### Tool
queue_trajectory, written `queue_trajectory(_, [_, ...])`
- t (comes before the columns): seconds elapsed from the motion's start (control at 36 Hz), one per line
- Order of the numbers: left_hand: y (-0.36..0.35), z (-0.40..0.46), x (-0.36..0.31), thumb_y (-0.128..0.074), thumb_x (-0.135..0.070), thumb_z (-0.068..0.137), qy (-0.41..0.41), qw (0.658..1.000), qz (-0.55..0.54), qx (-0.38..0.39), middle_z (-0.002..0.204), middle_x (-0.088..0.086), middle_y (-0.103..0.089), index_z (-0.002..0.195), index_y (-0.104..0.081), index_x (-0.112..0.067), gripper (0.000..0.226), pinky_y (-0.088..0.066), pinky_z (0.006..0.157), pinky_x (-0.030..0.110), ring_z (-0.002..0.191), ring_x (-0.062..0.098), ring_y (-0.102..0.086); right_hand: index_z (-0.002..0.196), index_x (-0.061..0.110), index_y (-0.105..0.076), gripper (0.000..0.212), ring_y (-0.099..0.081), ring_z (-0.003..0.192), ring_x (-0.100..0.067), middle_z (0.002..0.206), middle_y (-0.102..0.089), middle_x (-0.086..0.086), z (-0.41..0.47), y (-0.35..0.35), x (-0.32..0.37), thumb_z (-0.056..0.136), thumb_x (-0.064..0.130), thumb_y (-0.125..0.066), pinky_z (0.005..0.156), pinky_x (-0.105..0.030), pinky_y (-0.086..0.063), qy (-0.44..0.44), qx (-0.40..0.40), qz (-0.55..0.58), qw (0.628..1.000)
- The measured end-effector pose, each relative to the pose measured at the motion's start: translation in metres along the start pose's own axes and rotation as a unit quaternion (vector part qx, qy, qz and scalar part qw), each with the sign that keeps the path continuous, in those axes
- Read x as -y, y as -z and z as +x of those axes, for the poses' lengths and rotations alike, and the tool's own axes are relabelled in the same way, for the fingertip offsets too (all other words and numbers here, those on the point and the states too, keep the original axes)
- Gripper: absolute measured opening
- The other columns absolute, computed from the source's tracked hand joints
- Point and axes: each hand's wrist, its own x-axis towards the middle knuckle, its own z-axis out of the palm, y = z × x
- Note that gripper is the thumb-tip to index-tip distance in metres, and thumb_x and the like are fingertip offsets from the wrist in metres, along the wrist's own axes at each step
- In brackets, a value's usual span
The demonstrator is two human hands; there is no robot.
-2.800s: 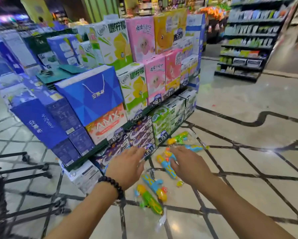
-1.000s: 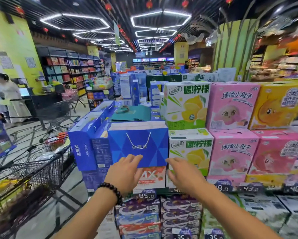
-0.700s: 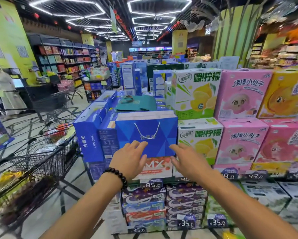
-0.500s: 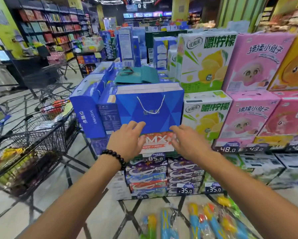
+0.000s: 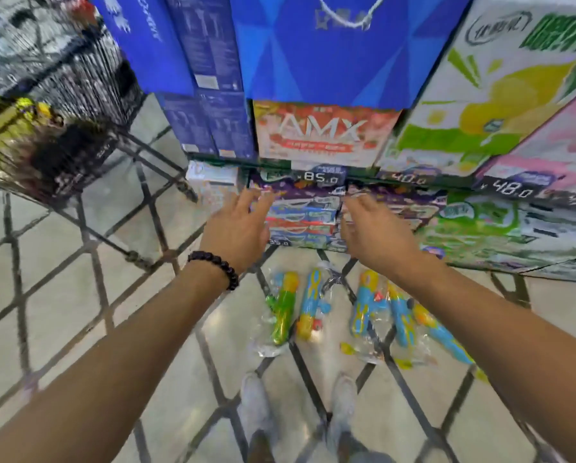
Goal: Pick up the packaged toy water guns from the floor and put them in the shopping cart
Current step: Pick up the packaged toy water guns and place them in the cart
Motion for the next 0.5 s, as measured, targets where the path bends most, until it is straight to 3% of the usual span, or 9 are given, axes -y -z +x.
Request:
queue_trajectory(0.17, [-0.092, -0.018, 0.016, -0.060, -0.026, 0.093, 0.025, 0.997, -0.013, 0.076, 0.141, 0.007, -0.047, 0.147, -0.042, -0.022, 0.057, -0.057, 0.079, 0.050, 0.119, 0.035, -0.050, 0.152, 0.016, -0.034, 0.053, -0.053, 0.119, -0.041, 0.142, -0.046, -0.015, 0.013, -0.084, -0.016, 0.103, 0.032, -0.046, 0.084, -0.048, -0.051, -0.011, 0.082, -0.006, 0.997])
queue_trajectory(0.39, [-0.213, -0.047, 0.031, -0.066, -0.023, 0.089, 0.040, 0.989, -0.047, 0.133, 0.137, 0.009, -0.054, 0.141, -0.052, -0.020, 0.054, -0.055, 0.074, 0.046, 0.113, 0.036, -0.055, 0.145, 0.017, -0.042, 0.051, -0.054, 0.118, -0.040, 0.137, -0.049, -0.012, 0.019, -0.209, -0.023, 0.098, 0.032, -0.052, 0.086, -0.048, -0.054, -0.039, 0.148, 0.021, 0.988])
queue_trajectory(0.5, [-0.281, -0.049, 0.039, -0.067, -0.018, 0.084, 0.032, 0.989, -0.048, 0.136, 0.138, 0.009, -0.054, 0.140, -0.047, -0.021, 0.060, -0.058, 0.072, 0.047, 0.112, 0.036, -0.056, 0.148, 0.017, -0.040, 0.054, -0.051, 0.123, -0.038, 0.147, -0.042, -0.011, 0.028, -0.274, -0.029, 0.098, 0.032, -0.054, 0.091, -0.047, -0.053, -0.057, 0.180, 0.019, 0.982])
